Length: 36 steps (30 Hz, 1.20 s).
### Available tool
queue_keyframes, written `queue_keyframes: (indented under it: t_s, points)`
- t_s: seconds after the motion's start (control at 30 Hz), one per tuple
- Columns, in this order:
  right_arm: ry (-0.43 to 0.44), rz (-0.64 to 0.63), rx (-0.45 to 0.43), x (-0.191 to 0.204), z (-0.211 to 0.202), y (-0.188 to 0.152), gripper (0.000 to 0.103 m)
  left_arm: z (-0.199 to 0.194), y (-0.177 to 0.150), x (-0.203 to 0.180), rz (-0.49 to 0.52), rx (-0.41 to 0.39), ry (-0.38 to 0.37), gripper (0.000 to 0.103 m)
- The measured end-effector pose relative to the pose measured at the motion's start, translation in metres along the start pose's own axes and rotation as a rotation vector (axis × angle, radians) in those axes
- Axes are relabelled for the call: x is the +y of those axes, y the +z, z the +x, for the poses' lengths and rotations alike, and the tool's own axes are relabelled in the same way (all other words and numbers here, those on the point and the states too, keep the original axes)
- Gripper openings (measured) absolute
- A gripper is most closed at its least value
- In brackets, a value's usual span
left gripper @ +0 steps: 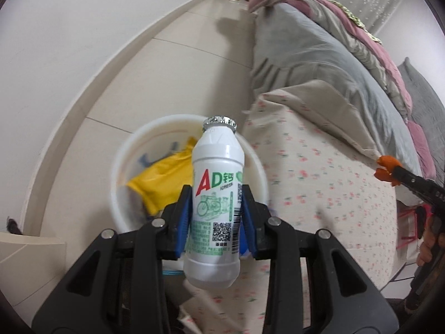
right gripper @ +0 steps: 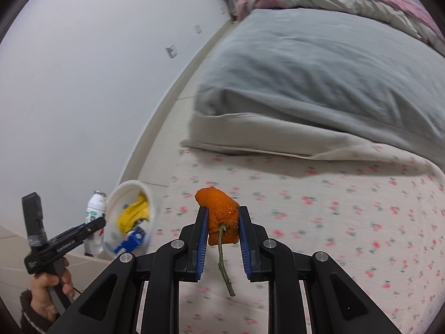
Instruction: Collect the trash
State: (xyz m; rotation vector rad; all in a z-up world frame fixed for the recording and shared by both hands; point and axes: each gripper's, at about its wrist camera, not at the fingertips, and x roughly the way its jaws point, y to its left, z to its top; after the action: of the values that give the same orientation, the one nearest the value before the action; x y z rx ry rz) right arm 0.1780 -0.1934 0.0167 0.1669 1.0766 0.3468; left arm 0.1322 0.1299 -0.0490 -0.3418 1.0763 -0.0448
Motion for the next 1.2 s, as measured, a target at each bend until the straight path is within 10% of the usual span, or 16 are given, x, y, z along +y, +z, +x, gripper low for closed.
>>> queue_keyframes:
  t_s: [0.17, 0.23, 0.3, 0.9, 1.03, 1.2]
  points:
    - [0.035, -0.055, 0.023, 0.04, 0.02, 0.0, 0.021, 0.007, 0.002, 0.019, -0.048, 0.006, 0.023, 0.04]
    - [0.05, -0.076, 0.034, 0.056, 0.029, 0.0, 0.021, 0.008, 0.003, 0.022, -0.062, 0.015, 0.046, 0.069]
    - [0.062, -0.096, 0.045, 0.069, 0.035, 0.0, 0.021, 0.004, 0.003, 0.022, -0.048, -0.001, 0.08, 0.078]
    - [0.13, -0.185, 0.099, 0.139, 0.105, -0.007, 0.025, -0.012, -0.001, 0.054, -0.031, 0.025, 0.202, 0.089]
    - [0.147, -0.171, 0.097, 0.144, 0.11, -0.006, 0.067, -0.016, -0.002, 0.054, -0.026, 0.02, 0.21, 0.099]
    - [0.127, -0.168, 0.062, 0.143, 0.097, -0.008, 0.067, -0.022, -0.009, 0.048, -0.006, 0.009, 0.208, 0.1]
